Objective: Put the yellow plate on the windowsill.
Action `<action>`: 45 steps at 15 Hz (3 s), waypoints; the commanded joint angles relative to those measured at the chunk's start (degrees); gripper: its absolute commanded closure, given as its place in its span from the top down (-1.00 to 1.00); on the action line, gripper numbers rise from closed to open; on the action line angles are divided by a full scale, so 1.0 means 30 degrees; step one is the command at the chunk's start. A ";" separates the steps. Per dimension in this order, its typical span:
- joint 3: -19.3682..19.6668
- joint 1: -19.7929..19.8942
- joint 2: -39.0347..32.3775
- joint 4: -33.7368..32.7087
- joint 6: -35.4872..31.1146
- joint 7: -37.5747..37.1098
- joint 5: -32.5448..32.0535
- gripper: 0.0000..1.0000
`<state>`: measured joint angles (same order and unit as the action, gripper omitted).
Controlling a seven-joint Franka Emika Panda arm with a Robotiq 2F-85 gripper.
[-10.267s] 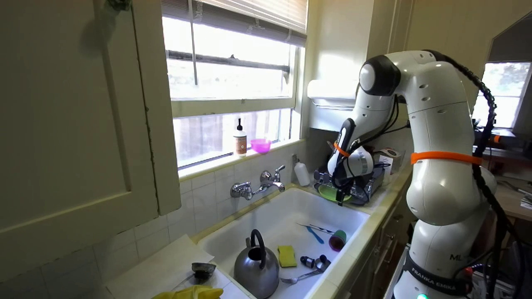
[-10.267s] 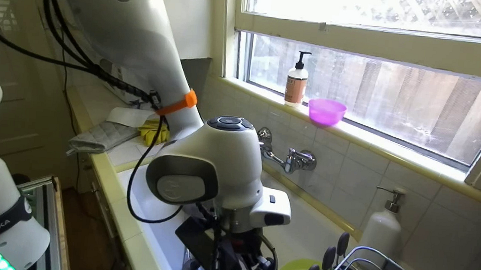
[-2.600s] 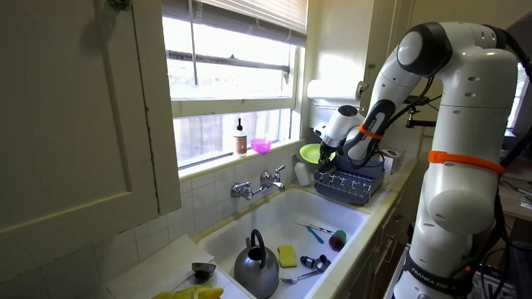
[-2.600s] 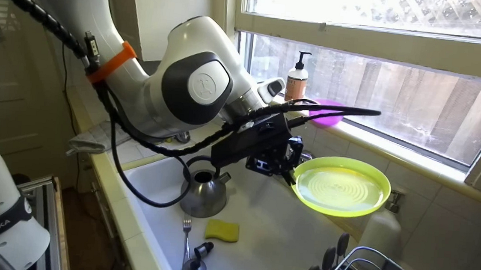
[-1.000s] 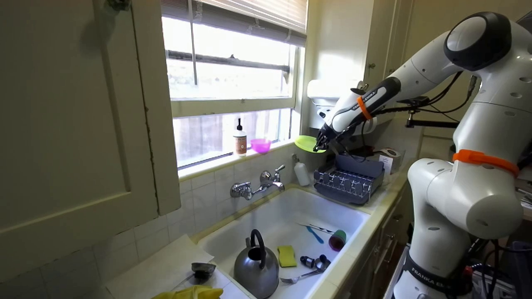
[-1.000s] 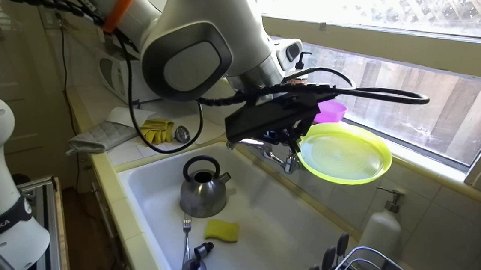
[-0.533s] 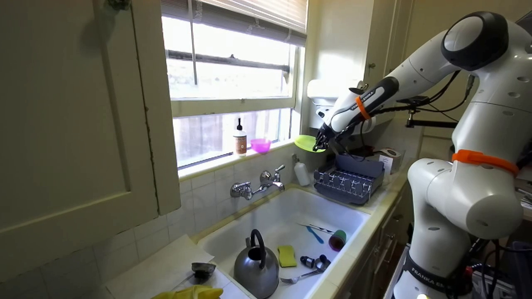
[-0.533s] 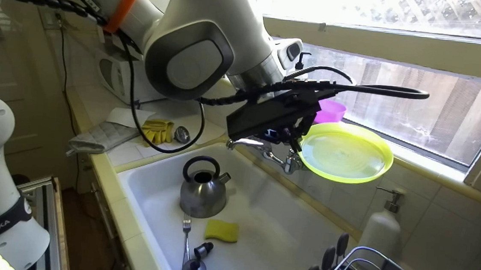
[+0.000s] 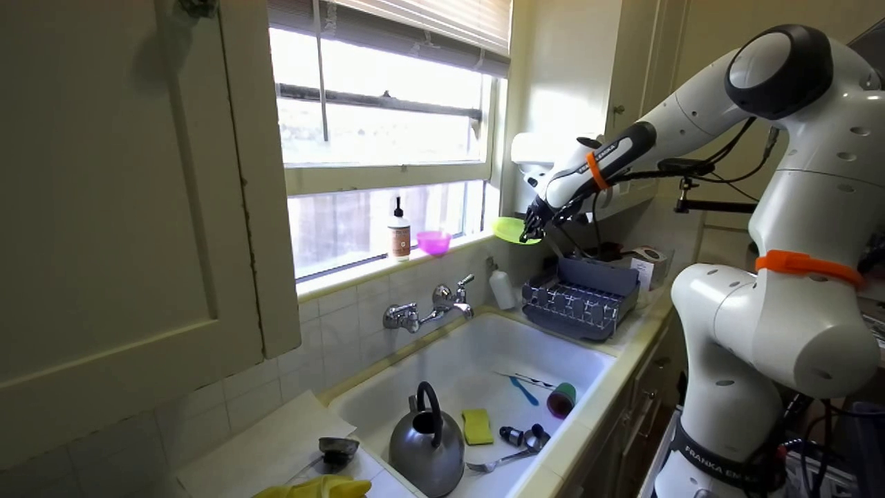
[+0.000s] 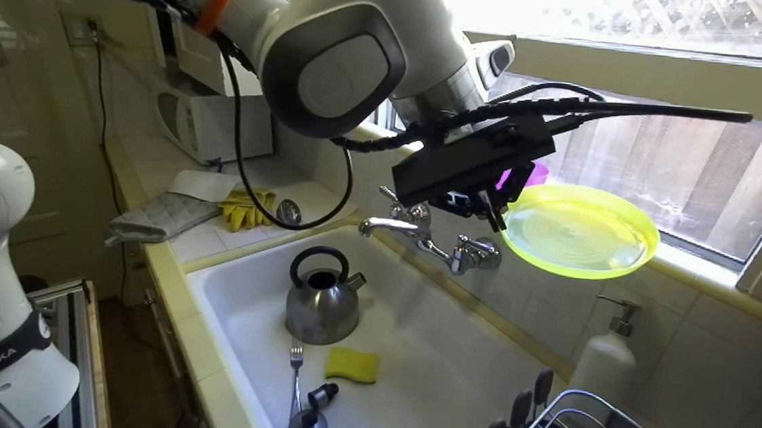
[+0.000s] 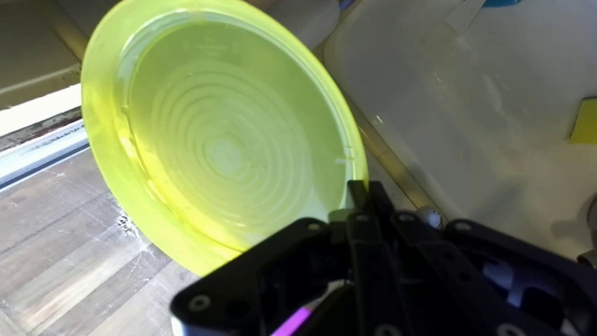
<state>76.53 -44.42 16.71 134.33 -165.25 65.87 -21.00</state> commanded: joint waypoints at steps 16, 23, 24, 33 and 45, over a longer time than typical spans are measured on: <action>0.9420 -1.1464 0.4231 -0.6460 0.5344 0.4445 -0.1341 -0.98; 1.1367 -1.4724 0.5886 -0.8905 0.7029 0.4336 -0.3663 -0.98; 1.1564 -1.5075 0.6063 -0.9251 0.7177 0.4289 -0.3926 -0.98; 1.0679 -1.4118 0.5654 -0.8315 0.6598 0.3643 -0.3941 -0.98; 1.2057 -1.6783 0.7323 -1.1275 0.9195 0.3836 -0.5305 -0.98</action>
<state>111.65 -91.66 34.91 104.99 -141.11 77.43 -34.14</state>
